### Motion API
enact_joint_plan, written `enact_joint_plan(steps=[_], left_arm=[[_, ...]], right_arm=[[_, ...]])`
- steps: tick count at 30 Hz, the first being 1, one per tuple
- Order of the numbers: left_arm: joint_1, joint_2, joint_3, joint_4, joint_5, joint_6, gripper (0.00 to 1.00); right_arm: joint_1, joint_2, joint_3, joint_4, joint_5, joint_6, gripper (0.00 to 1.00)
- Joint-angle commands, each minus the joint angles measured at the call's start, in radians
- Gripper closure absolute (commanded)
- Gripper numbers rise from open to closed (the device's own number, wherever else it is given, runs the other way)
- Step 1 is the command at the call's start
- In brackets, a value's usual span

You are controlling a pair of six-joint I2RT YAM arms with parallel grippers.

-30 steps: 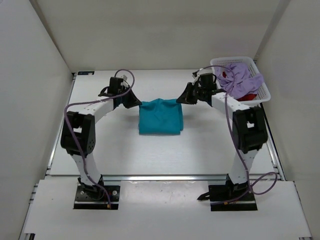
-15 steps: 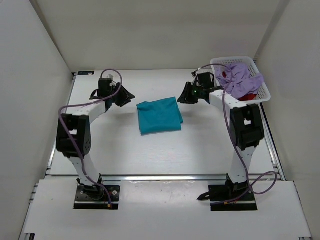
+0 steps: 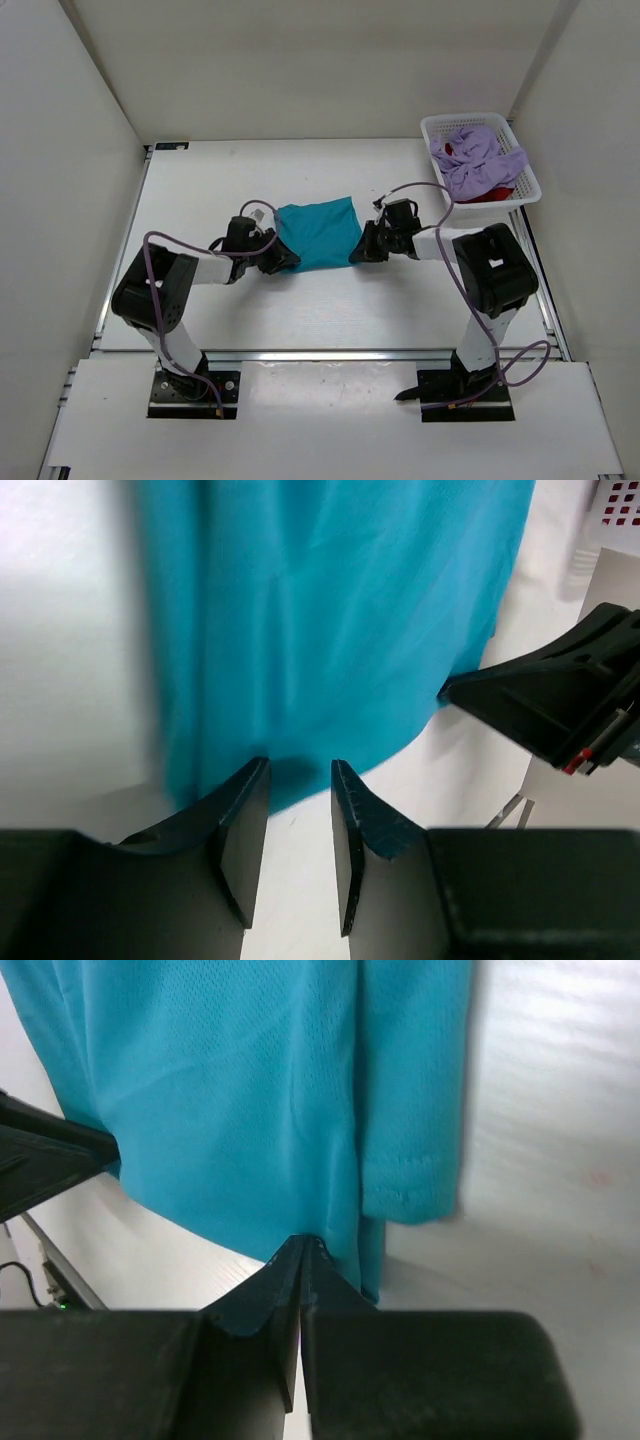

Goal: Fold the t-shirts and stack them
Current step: Fold the long partially folded tshirt into a neat square

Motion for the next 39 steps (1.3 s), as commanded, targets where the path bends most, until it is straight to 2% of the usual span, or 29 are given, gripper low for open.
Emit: enact_joint_plan(steps=[1, 5, 7, 9, 12, 17, 21, 23, 27, 31, 35, 36, 37, 38, 39], left_arm=[[0.015, -0.112, -0.129, 0.042, -0.007, 0.006, 0.58], [0.018, -0.244, -0.139, -0.02, -0.008, 0.026, 0.56], [0.011, -0.314, -0.096, -0.045, -0.039, 0.029, 0.54], [-0.002, -0.319, -0.04, -0.056, -0.054, 0.031, 0.53], [-0.006, -0.232, 0.084, -0.073, -0.062, 0.04, 0.53], [0.049, 0.058, 0.29, -0.076, -0.023, 0.012, 0.56], [0.089, 0.19, 0.369, -0.09, -0.033, 0.025, 0.56], [0.116, 0.216, 0.369, -0.074, -0.039, 0.019, 0.57], [0.175, 0.215, 0.312, 0.004, -0.03, -0.012, 0.57], [0.162, 0.16, 0.251, 0.084, -0.014, -0.04, 0.55], [0.17, 0.014, 0.212, 0.078, -0.023, -0.018, 0.39], [0.187, -0.007, 0.202, 0.075, -0.042, 0.008, 0.25], [0.193, -0.046, 0.199, 0.053, -0.048, 0.015, 0.01], [0.201, -0.061, 0.195, 0.007, -0.063, 0.047, 0.01], [0.204, -0.084, 0.202, -0.013, -0.071, 0.081, 0.01]], right_arm=[[0.007, -0.069, -0.083, 0.061, 0.042, -0.006, 1.0], [0.029, -0.173, -0.076, 0.001, 0.053, -0.029, 1.0], [0.019, -0.206, -0.033, -0.028, 0.032, -0.042, 1.0], [0.001, -0.189, 0.039, -0.036, 0.009, -0.045, 1.0], [-0.002, -0.112, 0.172, -0.051, 0.001, -0.064, 1.0], [-0.04, 0.099, 0.347, -0.01, -0.08, -0.032, 1.0], [-0.073, 0.268, 0.514, -0.084, -0.122, -0.039, 1.0], [-0.077, 0.313, 0.57, -0.124, -0.102, -0.047, 1.0], [-0.102, 0.357, 0.581, -0.132, -0.085, -0.055, 1.0], [-0.105, 0.36, 0.602, -0.144, -0.096, -0.056, 1.0], [-0.073, 0.336, 0.674, -0.235, -0.066, -0.107, 1.0], [-0.07, 0.312, 0.676, -0.24, -0.07, -0.102, 0.97], [-0.068, 0.278, 0.671, -0.23, -0.074, -0.102, 0.89], [-0.06, 0.264, 0.648, -0.226, -0.074, -0.105, 0.78], [-0.06, 0.217, 0.622, -0.209, -0.083, -0.102, 0.73]])
